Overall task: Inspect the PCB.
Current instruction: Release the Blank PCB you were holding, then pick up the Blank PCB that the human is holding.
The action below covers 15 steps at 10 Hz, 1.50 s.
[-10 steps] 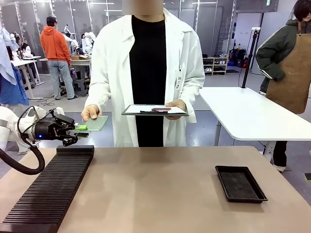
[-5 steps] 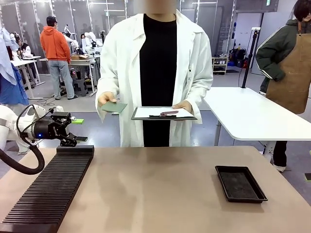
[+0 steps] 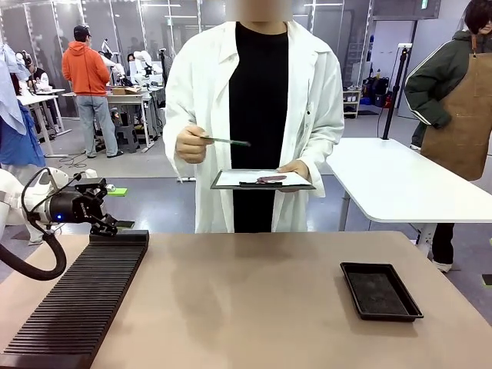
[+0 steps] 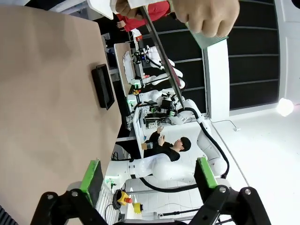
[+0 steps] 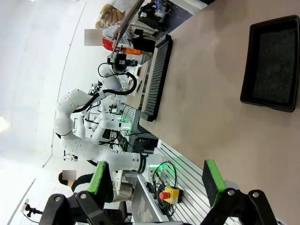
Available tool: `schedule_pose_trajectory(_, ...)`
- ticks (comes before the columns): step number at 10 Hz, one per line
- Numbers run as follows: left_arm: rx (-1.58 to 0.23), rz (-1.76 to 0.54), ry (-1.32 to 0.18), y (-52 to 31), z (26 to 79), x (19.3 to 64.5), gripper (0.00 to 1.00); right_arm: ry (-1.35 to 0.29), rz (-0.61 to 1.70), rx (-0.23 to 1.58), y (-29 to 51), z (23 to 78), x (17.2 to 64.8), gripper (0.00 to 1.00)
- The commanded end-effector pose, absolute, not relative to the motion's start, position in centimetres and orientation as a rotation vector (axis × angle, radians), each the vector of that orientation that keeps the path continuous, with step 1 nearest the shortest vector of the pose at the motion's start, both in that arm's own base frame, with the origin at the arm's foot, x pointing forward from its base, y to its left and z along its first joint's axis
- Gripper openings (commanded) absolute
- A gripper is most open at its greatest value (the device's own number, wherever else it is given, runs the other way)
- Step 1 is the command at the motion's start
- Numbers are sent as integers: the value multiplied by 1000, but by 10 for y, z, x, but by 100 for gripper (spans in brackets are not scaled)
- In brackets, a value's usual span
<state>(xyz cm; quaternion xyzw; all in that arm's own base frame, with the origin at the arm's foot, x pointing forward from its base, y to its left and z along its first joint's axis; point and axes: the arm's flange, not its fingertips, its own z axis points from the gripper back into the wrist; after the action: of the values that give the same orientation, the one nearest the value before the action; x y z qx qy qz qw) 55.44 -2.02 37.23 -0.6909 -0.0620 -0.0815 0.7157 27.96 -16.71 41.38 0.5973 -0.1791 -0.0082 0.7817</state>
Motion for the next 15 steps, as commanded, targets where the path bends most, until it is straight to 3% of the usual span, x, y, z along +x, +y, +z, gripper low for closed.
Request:
schedule_pose_trajectory(1,-1533,-173,-131,-21,375,559,100,-401,-11,1300,-167,415,279,100)
schedule_pose_trajectory(12,-1533,-173,-131,-21,375,559,100,-401,-11,1300,-167,415,279,100)
schedule_pose_trajectory(15,-1493,-221,-114,17,397,518,100,-401,-11,1300,-167,415,279,100)
